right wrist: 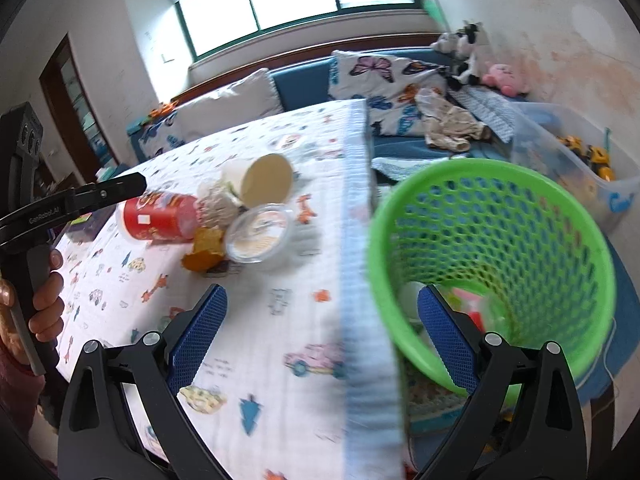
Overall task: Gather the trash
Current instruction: 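Move both tools back over the bed toward the red cup and round tub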
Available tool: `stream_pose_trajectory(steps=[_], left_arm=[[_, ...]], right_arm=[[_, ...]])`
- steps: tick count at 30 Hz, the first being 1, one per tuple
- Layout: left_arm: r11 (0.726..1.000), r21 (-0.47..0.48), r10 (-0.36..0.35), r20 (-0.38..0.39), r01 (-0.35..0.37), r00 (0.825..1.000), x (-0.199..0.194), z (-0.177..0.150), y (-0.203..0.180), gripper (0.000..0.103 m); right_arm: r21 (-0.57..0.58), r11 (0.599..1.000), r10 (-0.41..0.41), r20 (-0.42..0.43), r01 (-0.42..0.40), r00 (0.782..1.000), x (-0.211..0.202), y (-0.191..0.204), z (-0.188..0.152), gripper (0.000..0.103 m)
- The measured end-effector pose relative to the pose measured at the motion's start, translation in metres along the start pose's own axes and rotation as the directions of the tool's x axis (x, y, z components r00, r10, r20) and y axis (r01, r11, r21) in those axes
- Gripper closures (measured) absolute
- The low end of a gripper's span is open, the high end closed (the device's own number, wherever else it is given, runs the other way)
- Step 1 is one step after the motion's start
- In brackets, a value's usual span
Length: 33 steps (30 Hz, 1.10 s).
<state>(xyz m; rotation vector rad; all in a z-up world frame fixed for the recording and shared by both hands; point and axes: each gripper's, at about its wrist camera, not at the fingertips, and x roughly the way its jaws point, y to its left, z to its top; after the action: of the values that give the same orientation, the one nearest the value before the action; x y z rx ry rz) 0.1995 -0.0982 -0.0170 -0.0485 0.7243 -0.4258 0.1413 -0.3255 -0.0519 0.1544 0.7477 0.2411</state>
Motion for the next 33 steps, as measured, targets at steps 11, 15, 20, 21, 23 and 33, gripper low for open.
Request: stream_pose_trajectory(steps=[11,15,20,21,23,33], left_arm=[[0.986,-0.127,0.111,0.000,-0.110,0.994,-0.022,-0.016,0.082,0.041],[0.982,-0.141,0.121,-0.012,-0.122,0.993,-0.020,-0.021,0.096,0.041],[0.984,-0.141,0.103,-0.030,-0.107,0.994,-0.011,-0.023,0.106,0.041],[0.985,-0.143,0.095,-0.035,-0.099,0.995,-0.009,-0.023,0.108,0.041],[0.985,-0.152,0.079,-0.044,-0.085,0.996,-0.003,-0.021,0.113,0.041],[0.993,-0.118,-0.001,-0.088,-0.009,0.996,0.023,-0.014,0.115,0.041]], right_arm=[[-0.075,0.997,0.022,-0.068,-0.027,0.997,0.056,0.036,0.016,0.012],[-0.074,0.997,0.012,-0.089,-0.019,0.996,0.072,0.040,0.019,0.014],[-0.090,0.996,-0.007,-0.109,-0.003,0.994,0.088,0.044,0.023,0.015],[-0.091,0.996,-0.009,-0.112,-0.001,0.994,0.090,0.044,0.024,0.016],[-0.090,0.996,-0.015,-0.119,0.004,0.993,0.096,0.043,0.025,0.017],[-0.080,0.997,-0.032,-0.141,0.021,0.990,0.109,0.042,0.026,0.025]])
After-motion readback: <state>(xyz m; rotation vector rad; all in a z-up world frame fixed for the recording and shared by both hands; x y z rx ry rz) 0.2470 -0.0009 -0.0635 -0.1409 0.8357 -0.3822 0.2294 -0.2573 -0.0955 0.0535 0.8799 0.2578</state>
